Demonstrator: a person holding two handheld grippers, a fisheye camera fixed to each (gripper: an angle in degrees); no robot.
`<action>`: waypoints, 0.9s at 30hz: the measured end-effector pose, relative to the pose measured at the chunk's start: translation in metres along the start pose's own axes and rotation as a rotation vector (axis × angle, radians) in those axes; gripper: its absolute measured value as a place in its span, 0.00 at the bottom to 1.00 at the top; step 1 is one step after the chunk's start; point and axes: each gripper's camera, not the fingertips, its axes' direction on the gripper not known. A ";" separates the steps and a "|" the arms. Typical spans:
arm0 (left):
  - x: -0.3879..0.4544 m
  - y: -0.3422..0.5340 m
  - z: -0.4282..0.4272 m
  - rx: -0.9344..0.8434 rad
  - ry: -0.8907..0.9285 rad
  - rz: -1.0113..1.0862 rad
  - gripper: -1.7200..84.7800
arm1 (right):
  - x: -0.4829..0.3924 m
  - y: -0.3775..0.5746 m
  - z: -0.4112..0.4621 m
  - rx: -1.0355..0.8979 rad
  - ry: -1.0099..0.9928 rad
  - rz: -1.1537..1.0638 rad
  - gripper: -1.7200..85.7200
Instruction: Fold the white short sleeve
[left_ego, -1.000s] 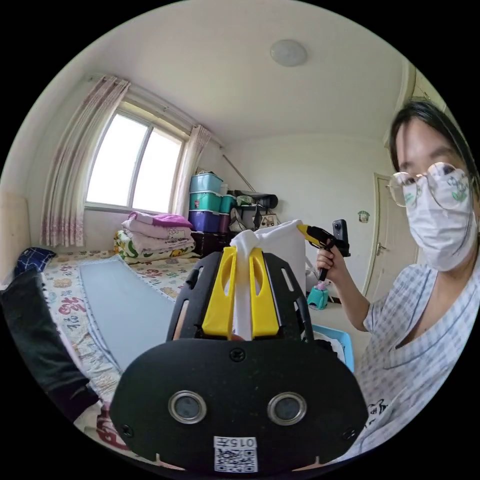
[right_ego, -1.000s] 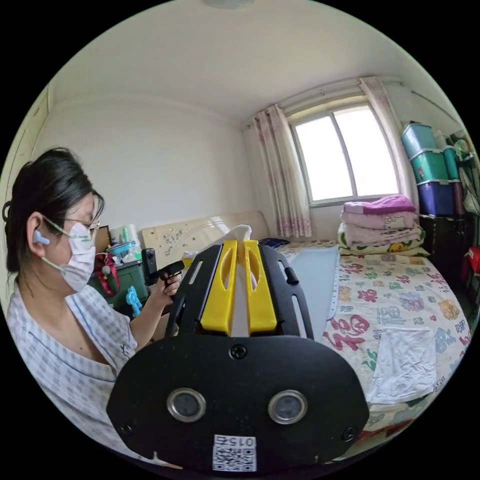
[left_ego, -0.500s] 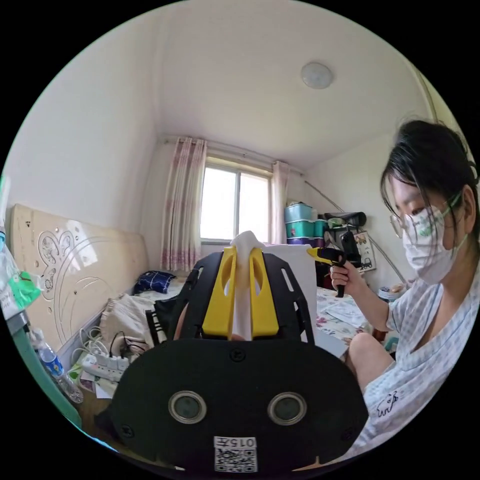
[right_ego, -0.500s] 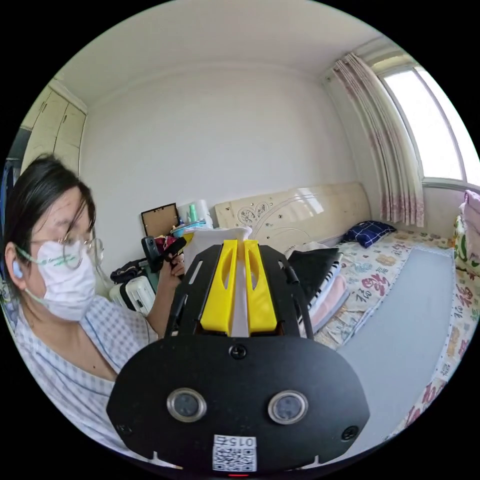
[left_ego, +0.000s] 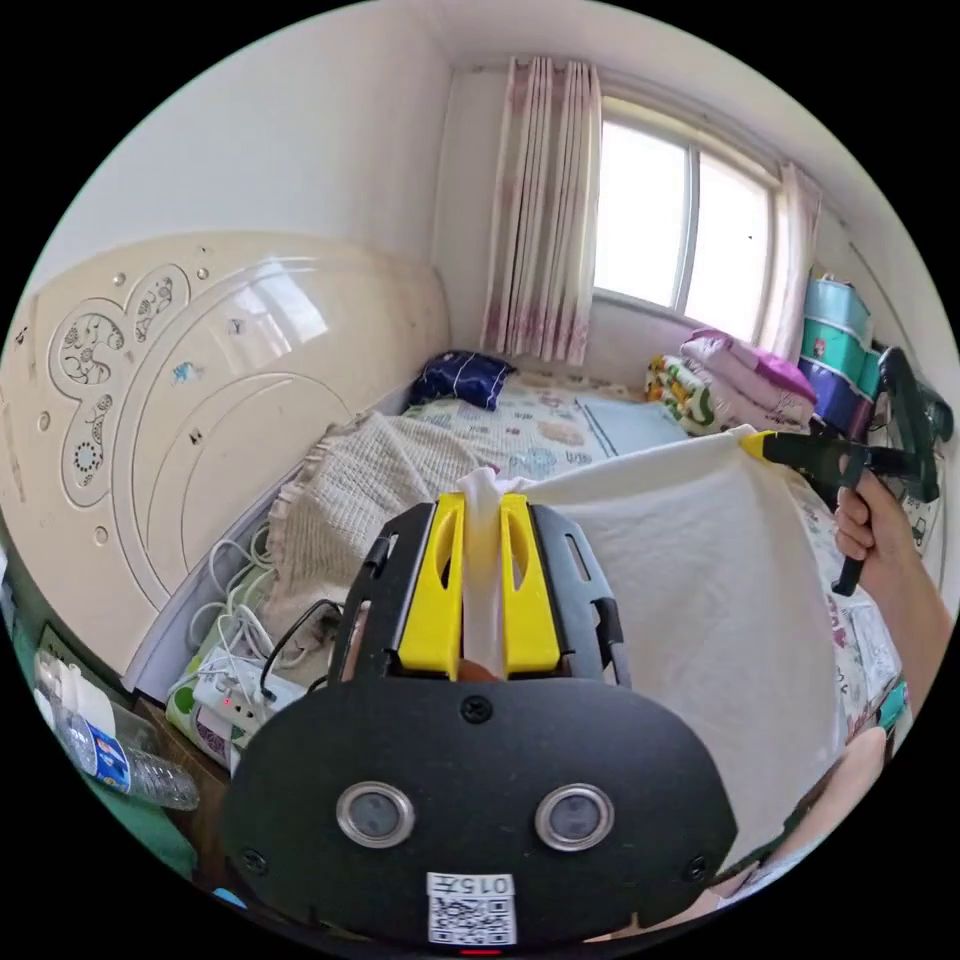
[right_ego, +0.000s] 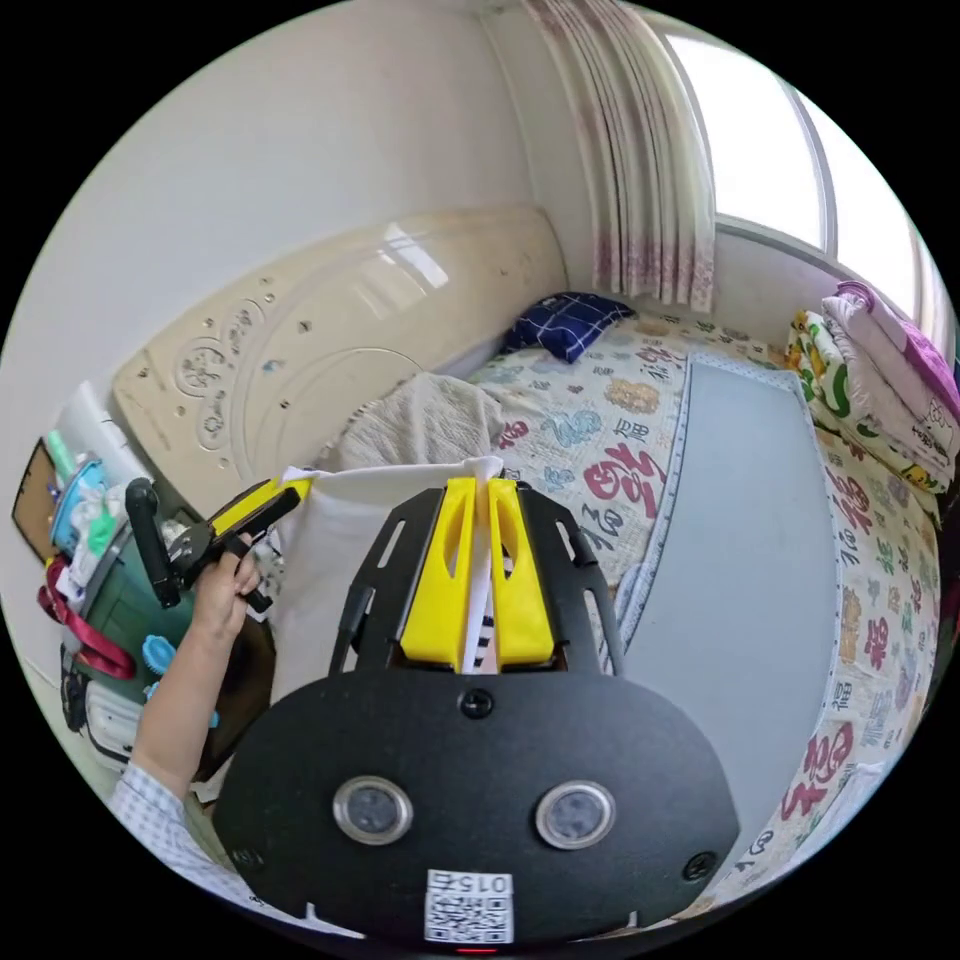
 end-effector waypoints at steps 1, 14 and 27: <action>0.004 -0.005 0.006 -0.003 -0.001 -0.009 0.10 | 0.006 -0.005 0.017 -0.015 0.026 -0.019 0.04; 0.053 -0.027 -0.109 0.201 0.081 -0.061 0.11 | 0.176 0.014 -0.017 -0.024 -0.079 0.060 0.04; 0.404 -0.022 -0.157 0.365 0.556 0.481 0.02 | 0.398 0.291 -0.283 0.211 0.756 -0.049 0.02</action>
